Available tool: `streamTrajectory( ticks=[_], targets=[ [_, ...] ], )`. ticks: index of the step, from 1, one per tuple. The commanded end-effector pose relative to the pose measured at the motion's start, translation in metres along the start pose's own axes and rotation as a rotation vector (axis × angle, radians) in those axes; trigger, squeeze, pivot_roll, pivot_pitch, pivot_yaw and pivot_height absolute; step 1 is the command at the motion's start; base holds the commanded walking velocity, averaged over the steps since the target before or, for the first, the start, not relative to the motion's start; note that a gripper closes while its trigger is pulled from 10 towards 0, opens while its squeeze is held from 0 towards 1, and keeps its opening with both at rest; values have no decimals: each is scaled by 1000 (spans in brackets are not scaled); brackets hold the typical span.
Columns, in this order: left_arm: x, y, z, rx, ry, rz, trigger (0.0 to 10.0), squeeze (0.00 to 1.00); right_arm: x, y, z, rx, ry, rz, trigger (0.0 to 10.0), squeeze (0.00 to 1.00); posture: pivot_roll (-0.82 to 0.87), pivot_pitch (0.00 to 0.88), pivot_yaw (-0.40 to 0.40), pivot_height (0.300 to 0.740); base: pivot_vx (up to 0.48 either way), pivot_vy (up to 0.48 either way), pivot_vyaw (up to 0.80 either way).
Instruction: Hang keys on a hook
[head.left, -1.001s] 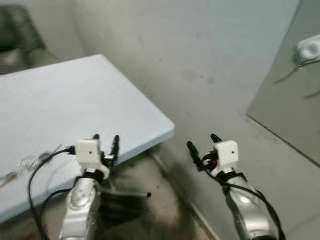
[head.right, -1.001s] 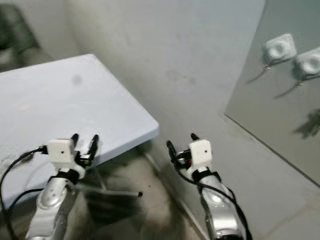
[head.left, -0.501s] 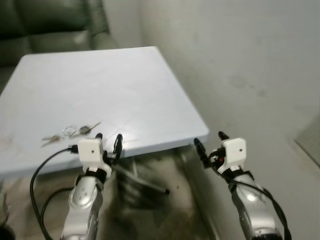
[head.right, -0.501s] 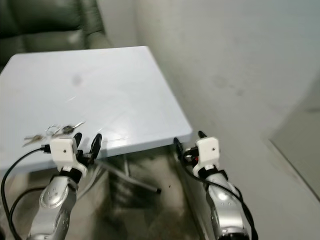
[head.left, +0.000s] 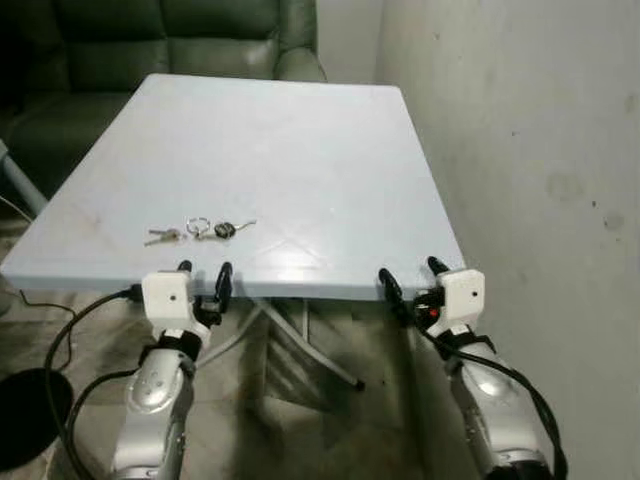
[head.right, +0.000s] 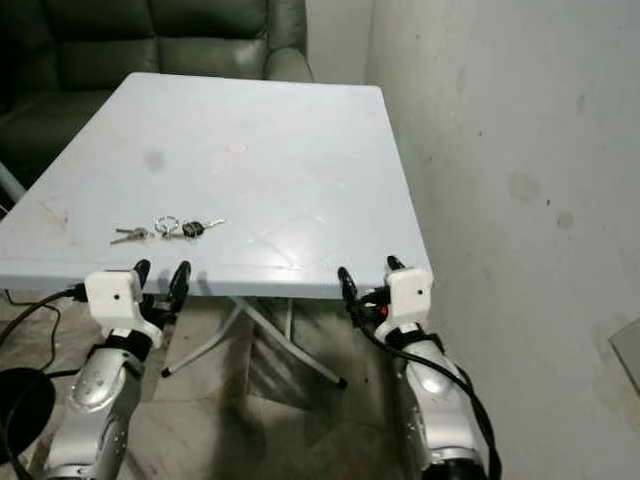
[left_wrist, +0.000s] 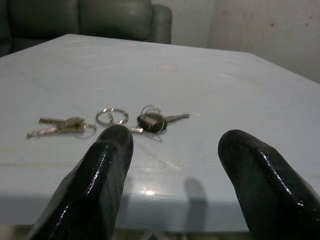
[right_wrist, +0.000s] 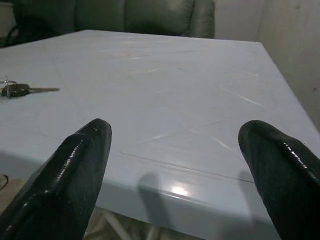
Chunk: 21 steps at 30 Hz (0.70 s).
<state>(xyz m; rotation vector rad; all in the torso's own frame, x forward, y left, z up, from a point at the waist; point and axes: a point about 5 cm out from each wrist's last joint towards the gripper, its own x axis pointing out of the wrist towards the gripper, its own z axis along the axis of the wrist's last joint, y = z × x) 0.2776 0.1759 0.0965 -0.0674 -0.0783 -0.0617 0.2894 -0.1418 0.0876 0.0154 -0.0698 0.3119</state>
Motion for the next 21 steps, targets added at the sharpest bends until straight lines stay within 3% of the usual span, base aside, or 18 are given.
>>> streamTrajectory(
  ticks=[1, 21],
  targets=[
    [2, 0, 2, 0, -3, -3, 10000, 0, 1, -2, 4, 1, -15, -2, 10000, 0, -74, 44, -17, 740, 0, 0, 0],
    [5, -6, 3, 2, -8, -16, 10000, 0, 1, -4, 6, 0, -18, 6, 10000, 0, -54, 66, -26, 740, 0, 0, 0]
  ],
)
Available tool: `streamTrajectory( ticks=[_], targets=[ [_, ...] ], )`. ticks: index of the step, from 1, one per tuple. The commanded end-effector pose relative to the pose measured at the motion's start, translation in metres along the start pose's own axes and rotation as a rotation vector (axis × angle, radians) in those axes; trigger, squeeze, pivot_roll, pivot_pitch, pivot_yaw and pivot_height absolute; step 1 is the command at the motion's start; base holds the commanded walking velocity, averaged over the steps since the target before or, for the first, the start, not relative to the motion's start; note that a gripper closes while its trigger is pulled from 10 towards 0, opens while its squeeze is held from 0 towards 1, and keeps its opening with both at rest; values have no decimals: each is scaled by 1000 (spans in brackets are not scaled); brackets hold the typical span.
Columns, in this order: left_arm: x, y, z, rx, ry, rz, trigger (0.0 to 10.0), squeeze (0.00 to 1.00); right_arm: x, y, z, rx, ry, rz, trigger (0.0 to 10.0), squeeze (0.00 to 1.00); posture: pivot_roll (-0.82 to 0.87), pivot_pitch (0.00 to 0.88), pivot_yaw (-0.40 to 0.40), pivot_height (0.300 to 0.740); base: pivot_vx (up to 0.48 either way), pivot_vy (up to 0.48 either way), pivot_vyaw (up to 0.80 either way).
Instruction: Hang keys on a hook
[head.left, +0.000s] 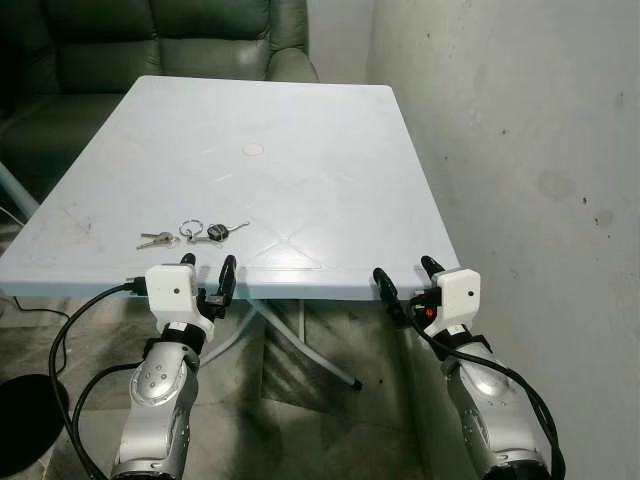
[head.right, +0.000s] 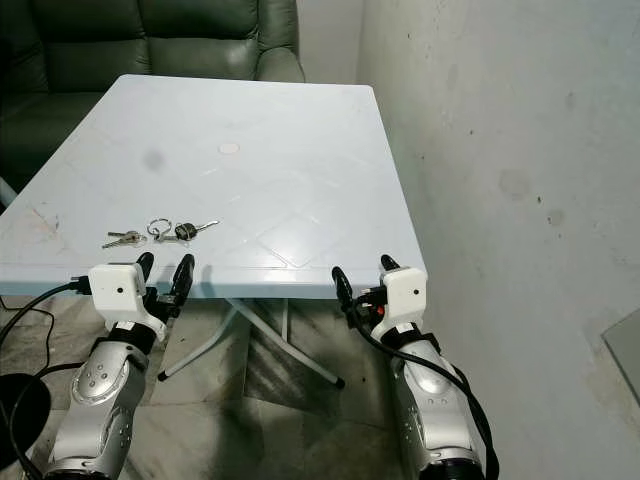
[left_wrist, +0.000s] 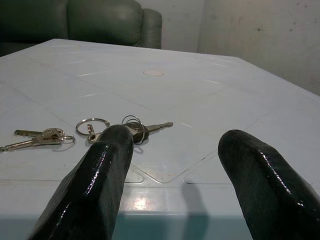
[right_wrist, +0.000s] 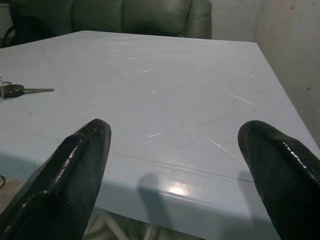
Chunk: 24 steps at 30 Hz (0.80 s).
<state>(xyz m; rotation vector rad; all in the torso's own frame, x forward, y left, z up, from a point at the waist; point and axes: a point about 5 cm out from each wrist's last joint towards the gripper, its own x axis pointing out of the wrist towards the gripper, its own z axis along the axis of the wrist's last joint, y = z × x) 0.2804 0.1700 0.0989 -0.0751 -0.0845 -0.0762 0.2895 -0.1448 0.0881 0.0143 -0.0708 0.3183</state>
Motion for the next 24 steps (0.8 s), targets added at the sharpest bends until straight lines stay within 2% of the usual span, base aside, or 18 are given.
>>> streamTrajectory(
  ticks=[1, 24],
  targets=[
    [1, 0, 2, 11, -2, -1, 10000, 0, 2, -1, 5, 0, -18, 0, 10000, 0, -54, 66, -26, 740, 0, 0, 0],
    [3, 3, 1, 7, 12, 9, 10000, 0, 6, 1, 6, 7, -23, 4, 10000, 0, -52, 63, -24, 740, 0, 0, 0]
  ],
)
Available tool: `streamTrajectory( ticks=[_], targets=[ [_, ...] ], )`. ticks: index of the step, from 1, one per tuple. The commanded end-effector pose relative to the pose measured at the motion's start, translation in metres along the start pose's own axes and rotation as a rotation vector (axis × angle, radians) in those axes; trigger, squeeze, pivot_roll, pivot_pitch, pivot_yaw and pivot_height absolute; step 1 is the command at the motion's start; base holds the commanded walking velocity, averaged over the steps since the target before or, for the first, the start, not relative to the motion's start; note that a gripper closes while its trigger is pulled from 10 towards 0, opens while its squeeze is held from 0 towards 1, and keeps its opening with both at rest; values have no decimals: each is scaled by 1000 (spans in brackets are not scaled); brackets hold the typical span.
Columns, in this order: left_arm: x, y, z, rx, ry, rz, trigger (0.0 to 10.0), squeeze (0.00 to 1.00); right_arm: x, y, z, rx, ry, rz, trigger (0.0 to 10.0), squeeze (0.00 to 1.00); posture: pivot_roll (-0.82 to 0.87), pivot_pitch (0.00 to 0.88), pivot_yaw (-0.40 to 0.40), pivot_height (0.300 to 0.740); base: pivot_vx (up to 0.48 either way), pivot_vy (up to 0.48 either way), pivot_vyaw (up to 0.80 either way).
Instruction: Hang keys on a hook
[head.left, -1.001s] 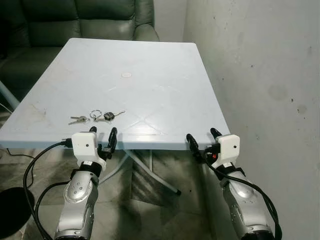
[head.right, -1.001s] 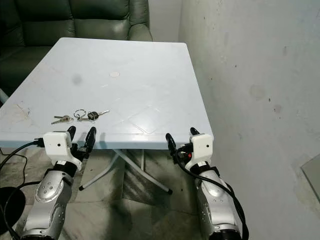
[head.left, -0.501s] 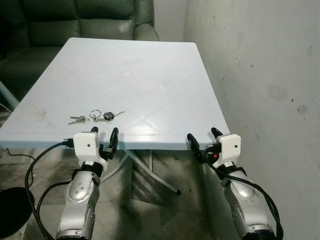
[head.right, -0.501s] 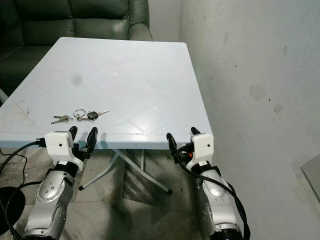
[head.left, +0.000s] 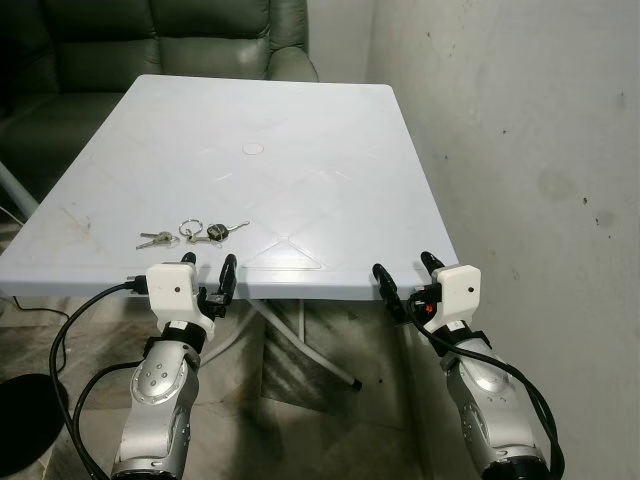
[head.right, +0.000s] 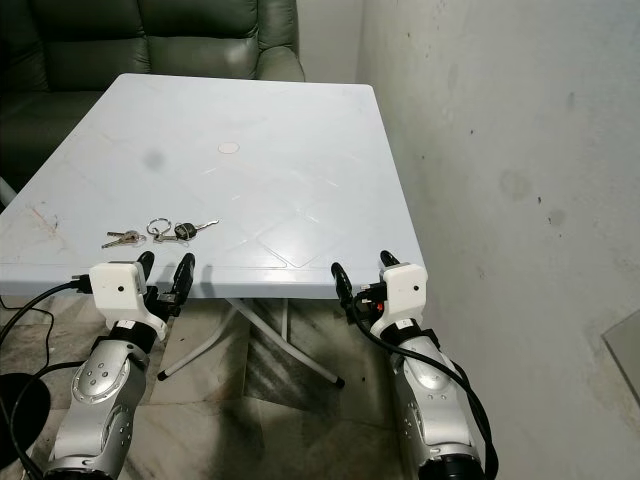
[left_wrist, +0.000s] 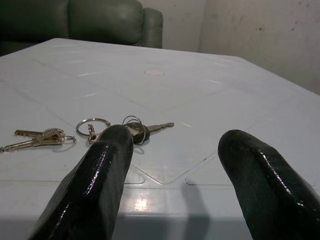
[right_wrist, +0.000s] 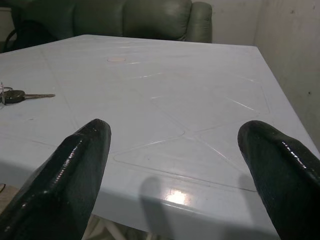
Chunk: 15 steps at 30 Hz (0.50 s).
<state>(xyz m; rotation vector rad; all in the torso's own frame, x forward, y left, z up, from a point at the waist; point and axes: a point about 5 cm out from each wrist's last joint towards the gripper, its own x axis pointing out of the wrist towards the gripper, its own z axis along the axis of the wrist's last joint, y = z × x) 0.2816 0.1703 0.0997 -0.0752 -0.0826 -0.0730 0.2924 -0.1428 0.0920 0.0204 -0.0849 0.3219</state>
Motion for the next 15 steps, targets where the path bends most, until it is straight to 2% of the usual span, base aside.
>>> streamTrajectory(
  ticks=[1, 10, 15],
  targets=[
    [2, 2, 0, 5, 12, 8, 10000, 0, 2, 0, 3, 3, -9, 0, 10000, 0, -55, 61, -25, 740, 0, 0, 0],
    [1, 1, -3, -18, 24, 24, 10000, 0, 2, -4, 5, -6, -9, 0, 10000, 0, -78, 44, -38, 740, 0, 0, 0],
    [1, 0, -7, -18, 42, 21, 10000, 0, 1, -6, 5, -11, -10, -7, 10000, 0, -85, 37, -36, 740, 0, 354, 0]
  ],
)
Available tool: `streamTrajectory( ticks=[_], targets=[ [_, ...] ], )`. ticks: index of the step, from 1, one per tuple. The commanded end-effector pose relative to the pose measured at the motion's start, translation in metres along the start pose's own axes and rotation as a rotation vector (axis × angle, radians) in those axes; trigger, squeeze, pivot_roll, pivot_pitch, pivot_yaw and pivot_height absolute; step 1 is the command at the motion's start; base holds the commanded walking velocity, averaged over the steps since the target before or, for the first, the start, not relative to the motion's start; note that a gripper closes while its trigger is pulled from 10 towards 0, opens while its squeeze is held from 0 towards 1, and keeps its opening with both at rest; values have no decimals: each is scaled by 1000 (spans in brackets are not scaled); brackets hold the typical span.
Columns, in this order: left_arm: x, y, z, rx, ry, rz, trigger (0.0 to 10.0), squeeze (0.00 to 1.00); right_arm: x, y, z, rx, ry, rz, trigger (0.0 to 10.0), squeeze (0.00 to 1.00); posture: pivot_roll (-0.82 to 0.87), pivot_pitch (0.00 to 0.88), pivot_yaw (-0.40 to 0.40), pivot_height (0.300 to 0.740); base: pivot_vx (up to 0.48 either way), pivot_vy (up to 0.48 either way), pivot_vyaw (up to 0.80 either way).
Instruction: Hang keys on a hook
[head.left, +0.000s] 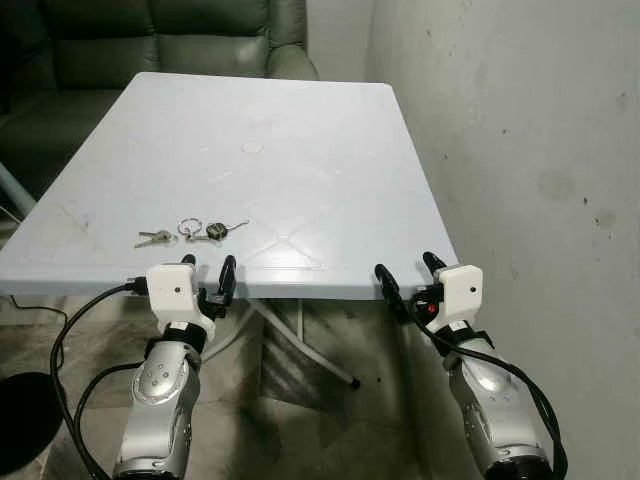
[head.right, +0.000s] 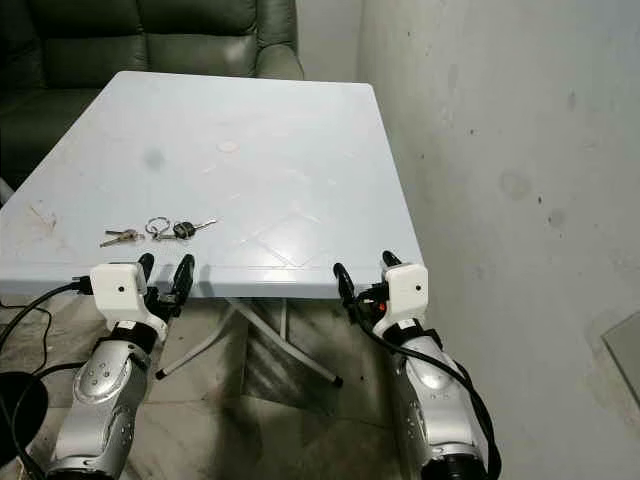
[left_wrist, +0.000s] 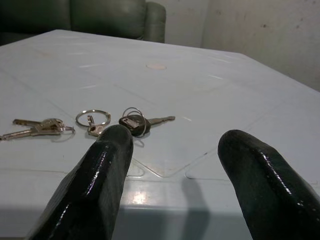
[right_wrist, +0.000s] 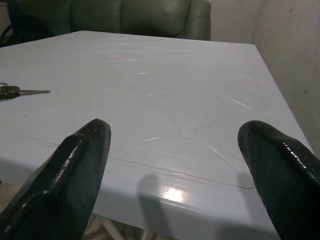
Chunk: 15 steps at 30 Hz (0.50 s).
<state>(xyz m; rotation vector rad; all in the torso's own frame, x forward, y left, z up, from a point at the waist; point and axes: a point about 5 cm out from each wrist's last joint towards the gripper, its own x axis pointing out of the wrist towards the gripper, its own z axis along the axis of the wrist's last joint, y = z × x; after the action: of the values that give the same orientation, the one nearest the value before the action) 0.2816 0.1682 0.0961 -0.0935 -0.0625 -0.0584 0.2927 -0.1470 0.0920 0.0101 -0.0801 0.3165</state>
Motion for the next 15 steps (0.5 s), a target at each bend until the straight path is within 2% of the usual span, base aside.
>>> streamTrajectory(
  ticks=[1, 15],
  targets=[
    [1, 2, -3, 0, 26, 3, 10000, 0, 3, -2, 5, -1, -18, -5, 10000, 0, -89, 32, -32, 740, 0, 480, 0],
    [8, 4, 0, 16, 19, -14, 10000, 0, 2, -1, 6, 4, -28, -21, 10000, 0, -102, 8, -19, 740, 0, 480, 0]
  ],
)
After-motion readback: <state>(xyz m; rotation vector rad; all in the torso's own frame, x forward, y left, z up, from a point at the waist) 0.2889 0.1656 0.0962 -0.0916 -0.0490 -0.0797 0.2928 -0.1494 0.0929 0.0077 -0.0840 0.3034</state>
